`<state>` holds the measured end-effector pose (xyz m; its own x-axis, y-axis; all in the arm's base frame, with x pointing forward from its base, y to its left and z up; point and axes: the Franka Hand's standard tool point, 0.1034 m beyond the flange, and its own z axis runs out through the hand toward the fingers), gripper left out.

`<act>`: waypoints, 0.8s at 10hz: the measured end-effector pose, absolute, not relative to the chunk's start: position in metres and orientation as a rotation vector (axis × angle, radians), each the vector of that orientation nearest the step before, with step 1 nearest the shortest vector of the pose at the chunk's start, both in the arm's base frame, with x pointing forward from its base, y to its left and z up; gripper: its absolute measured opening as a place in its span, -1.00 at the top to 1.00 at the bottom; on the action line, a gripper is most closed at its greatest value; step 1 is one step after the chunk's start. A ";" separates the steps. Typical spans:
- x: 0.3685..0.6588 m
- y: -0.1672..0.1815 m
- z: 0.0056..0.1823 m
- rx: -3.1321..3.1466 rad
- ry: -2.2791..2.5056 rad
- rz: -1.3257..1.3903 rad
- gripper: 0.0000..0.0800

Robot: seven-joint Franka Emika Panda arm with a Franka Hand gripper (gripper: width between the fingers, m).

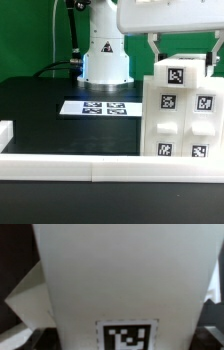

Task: Assemble cabinet

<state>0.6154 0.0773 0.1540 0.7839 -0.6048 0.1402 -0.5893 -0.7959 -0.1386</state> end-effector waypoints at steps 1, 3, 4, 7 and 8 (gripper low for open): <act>0.615 0.079 0.153 -2.819 1.097 -0.263 -0.40; 0.614 0.080 0.153 -2.697 1.302 -0.242 -0.40; 0.614 0.081 0.153 -2.589 1.466 -0.217 -0.40; 0.614 0.081 0.153 -2.283 1.848 -0.148 -0.40; 0.614 0.081 0.152 -2.166 1.967 -0.121 -0.40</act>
Offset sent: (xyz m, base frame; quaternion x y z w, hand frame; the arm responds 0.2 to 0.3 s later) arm -0.0040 0.0007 -0.0042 0.0078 0.0030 0.3047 0.9524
